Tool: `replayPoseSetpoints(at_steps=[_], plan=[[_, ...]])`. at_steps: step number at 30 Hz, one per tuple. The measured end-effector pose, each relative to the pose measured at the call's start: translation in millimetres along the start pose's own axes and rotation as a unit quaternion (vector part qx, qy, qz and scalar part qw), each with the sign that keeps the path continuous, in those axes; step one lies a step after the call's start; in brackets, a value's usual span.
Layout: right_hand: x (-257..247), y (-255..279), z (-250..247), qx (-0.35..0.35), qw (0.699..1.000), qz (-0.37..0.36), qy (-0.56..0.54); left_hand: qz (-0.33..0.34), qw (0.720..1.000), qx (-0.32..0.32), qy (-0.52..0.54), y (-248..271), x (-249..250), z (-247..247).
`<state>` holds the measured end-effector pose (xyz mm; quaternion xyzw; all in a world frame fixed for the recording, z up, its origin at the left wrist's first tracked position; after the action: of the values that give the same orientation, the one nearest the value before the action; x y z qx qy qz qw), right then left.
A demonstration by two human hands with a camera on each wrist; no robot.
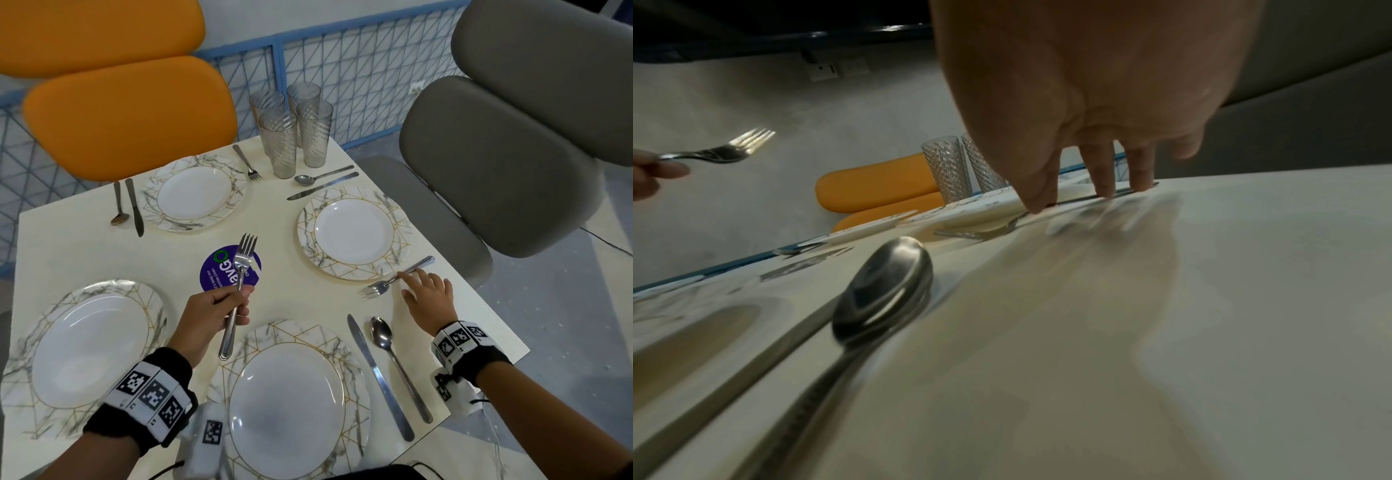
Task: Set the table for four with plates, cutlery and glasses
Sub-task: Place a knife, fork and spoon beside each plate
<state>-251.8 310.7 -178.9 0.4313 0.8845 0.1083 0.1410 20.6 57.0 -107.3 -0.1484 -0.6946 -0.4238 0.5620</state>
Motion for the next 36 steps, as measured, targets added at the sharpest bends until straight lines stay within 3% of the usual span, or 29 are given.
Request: replayPoseSetpoints(at_steps=[14,23,33,36], plan=[[2.9,-1.9,0.3,0.01,1.0,0.005,-0.002,-0.003,0.999,-0.015,-0.028,0.9,-0.9,2.9],[4.4,-1.3,-1.2,-0.008,1.0,0.005,0.002,-0.04,0.997,-0.05,-0.04,3.2,-5.8,15.0],[4.0,-0.5,0.2,-0.011,1.0,0.002,-0.006,-0.016,0.997,-0.072,-0.038,7.0,-2.2,20.2],[1.2,4.2,-5.9,0.031,0.999,-0.005,-0.034,-0.017,0.997,-0.059,-0.047,7.2,-4.1,17.4]])
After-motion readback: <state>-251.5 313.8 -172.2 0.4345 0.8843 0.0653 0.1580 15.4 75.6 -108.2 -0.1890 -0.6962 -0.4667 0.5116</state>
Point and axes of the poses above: each hand's wrist, its own y-axis away from the middle knuckle, its own z-axis out of the palm, x = y × z, the point moved 6 cm from there along -y, towards the middle knuckle, and after that the axes turned 9 degrees about -x, right-handed, at the moved point
